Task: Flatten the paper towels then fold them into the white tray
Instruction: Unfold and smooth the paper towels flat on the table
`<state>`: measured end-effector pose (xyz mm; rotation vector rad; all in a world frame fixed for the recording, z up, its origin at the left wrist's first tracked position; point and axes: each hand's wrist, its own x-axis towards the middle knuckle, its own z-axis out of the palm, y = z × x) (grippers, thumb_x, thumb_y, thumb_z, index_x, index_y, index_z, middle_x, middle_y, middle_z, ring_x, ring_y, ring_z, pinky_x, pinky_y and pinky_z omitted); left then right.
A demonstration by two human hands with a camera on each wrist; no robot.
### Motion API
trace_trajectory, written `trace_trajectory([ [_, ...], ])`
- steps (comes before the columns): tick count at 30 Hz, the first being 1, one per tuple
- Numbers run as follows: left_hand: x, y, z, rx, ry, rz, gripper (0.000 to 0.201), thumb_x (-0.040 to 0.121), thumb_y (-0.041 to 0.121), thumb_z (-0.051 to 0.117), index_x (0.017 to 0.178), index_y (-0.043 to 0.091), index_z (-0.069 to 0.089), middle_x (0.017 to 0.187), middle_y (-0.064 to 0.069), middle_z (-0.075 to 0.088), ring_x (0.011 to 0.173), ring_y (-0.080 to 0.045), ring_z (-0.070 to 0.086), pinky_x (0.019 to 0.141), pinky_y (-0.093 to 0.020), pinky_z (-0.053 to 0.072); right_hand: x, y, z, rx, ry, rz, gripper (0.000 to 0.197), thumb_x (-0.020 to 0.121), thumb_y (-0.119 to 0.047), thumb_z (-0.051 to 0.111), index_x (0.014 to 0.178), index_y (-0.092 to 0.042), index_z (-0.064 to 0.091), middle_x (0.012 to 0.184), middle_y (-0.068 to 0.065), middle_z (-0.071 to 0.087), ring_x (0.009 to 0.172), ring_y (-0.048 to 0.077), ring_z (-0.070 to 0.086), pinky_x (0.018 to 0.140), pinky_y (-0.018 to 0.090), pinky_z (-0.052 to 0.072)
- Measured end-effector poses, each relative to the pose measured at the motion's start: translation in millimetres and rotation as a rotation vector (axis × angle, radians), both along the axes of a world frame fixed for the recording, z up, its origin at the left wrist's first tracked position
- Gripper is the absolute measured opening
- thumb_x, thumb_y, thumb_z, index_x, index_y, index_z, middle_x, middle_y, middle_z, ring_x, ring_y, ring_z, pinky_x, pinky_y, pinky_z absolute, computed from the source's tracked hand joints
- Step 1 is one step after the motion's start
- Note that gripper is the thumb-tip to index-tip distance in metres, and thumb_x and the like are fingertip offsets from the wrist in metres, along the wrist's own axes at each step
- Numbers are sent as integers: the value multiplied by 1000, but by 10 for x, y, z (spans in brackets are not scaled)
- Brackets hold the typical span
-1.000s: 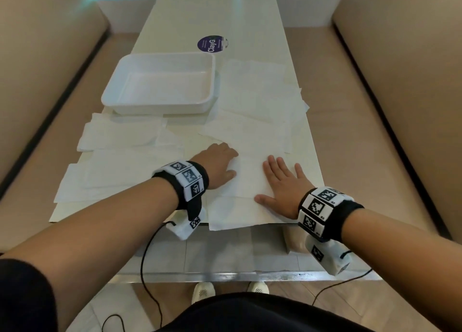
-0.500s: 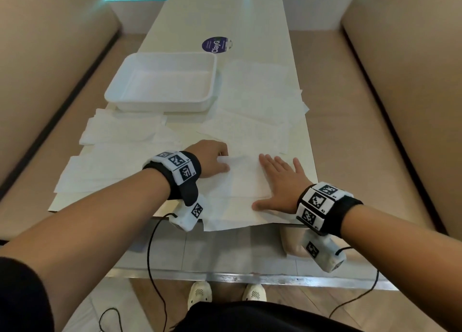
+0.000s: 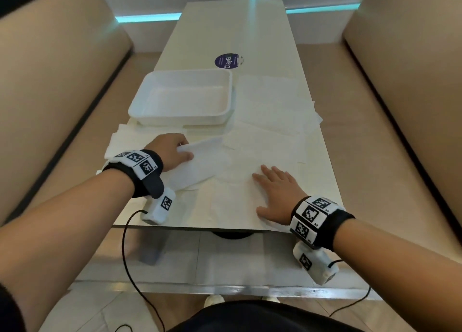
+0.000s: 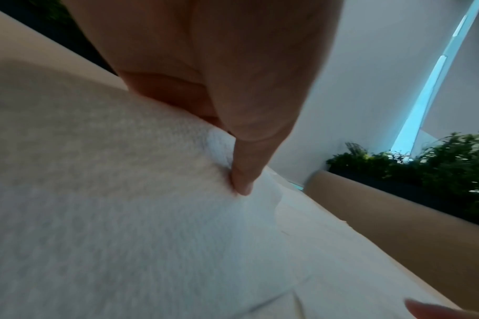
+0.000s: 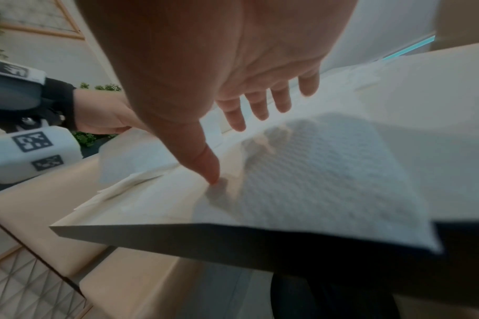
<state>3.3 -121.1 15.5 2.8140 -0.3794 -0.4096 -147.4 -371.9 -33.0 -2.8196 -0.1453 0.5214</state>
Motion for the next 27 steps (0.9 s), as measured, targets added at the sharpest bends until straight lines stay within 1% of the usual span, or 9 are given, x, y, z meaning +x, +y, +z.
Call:
trace_trajectory([
  [4,102,337,-125,68,-37,85,21,88,37,64,96,21,55,102,-4,61,87,-24,53,72,-32,41,20,216,13,94,-67,6,57,84,-18,57,139,-24,41,146,-2,37,131,20,33,104,34,38],
  [7,136,535,-265,164,-61,106,33,86,39,66,108,19,53,110,-6,62,98,-28,56,81,-36,45,-44,287,0,83,-111,23,44,83,-9,56,125,-23,58,139,-2,45,128,22,39,96,36,44],
  [10,157,642,-414,173,-118,111,45,81,43,70,115,19,52,114,-5,60,109,-30,51,90,-40,41,-116,319,-40,-8,-251,117,39,66,-8,73,103,-19,72,119,9,61,109,35,56,79,41,53],
  [13,148,631,-459,149,-189,88,47,79,39,72,115,17,53,113,-8,56,110,-32,47,90,-43,40,-242,343,10,-66,-119,140,50,84,-27,58,133,-25,51,133,1,47,119,25,44,91,36,44],
  [16,124,584,-447,90,-234,41,40,79,26,73,110,14,51,112,-10,52,107,-32,45,85,-42,43,-378,329,44,-66,-29,137,75,77,-46,61,144,-27,33,145,-4,32,129,19,33,100,36,41],
  [18,111,560,-452,42,-212,6,32,81,18,69,105,13,48,109,-9,50,100,-30,47,80,-39,43,-431,357,34,-87,-6,145,75,76,-39,66,142,-26,34,145,-3,31,129,20,33,97,37,44],
  [21,81,528,-479,23,-144,-40,15,86,11,58,97,14,49,104,-9,53,87,-27,51,75,-36,42,-453,393,-3,-81,-54,108,49,82,-19,58,129,-22,48,136,-2,43,120,22,41,85,38,49],
  [24,36,506,-499,30,-99,-63,10,89,10,51,98,13,54,104,-9,56,87,-25,52,78,-34,42,-423,429,95,-50,-79,58,24,87,-21,49,110,-21,55,116,-4,56,106,20,52,75,31,45],
  [27,-16,487,-492,37,-77,-67,12,90,13,49,99,15,56,106,-7,57,88,-24,53,80,-35,44,-344,468,301,-14,-96,18,20,90,-25,47,106,-22,58,105,-3,63,94,21,59,69,29,39],
])
